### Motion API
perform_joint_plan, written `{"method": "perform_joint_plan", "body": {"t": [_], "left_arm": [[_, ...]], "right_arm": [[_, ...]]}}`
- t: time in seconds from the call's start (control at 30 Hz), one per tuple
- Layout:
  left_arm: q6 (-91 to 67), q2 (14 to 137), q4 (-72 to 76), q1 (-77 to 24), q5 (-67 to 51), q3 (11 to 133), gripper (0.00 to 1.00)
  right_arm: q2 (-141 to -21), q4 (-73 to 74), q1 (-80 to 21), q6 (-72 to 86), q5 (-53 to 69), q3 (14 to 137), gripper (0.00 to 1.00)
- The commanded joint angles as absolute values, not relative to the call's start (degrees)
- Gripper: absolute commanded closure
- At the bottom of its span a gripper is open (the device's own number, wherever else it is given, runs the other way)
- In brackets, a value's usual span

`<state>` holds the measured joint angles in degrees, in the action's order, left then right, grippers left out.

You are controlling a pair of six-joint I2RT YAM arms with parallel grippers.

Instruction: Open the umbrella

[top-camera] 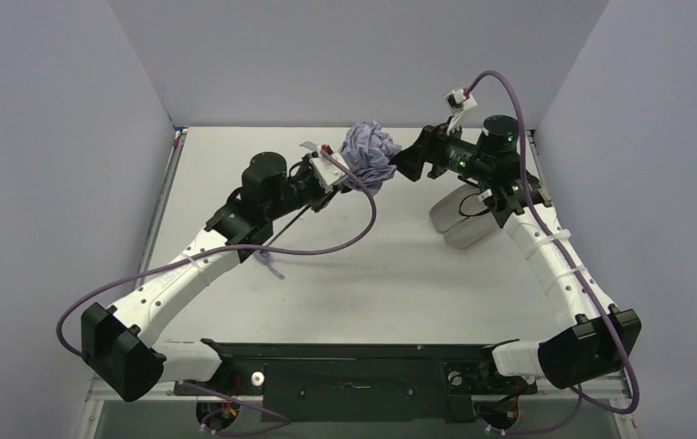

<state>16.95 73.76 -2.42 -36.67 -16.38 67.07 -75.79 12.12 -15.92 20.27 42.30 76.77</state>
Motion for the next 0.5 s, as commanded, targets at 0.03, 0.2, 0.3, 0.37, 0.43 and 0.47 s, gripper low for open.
{"method": "perform_joint_plan", "body": {"t": [0.03,0.2,0.3,0.37,0.43,0.47], "left_arm": [[46.53,69.16,-4.01,-36.87,-10.21,65.91,1.00],[65.68,65.06,2.35,-37.96,-13.27,57.69,1.00],[78.48,63.93,7.01,-38.18,-14.98,52.81,1.00],[84.09,63.92,9.33,-38.35,-15.67,51.11,1.00],[88.28,64.15,11.37,-38.54,-16.19,49.80,1.00],[89.27,64.33,13.39,-38.65,-16.35,49.33,1.00]], "right_arm": [[-75.42,13.69,-14.46,19.46,39.90,81.55,0.26],[-76.31,18.00,-13.87,19.09,37.87,84.31,0.24],[-77.86,22.84,-16.85,16.35,40.74,88.08,0.23],[-79.29,30.31,-20.95,10.08,39.84,91.29,0.22],[-80.49,36.20,-24.40,5.32,38.74,92.51,0.21],[-81.01,39.04,-25.90,4.20,37.92,92.39,0.21]]}}
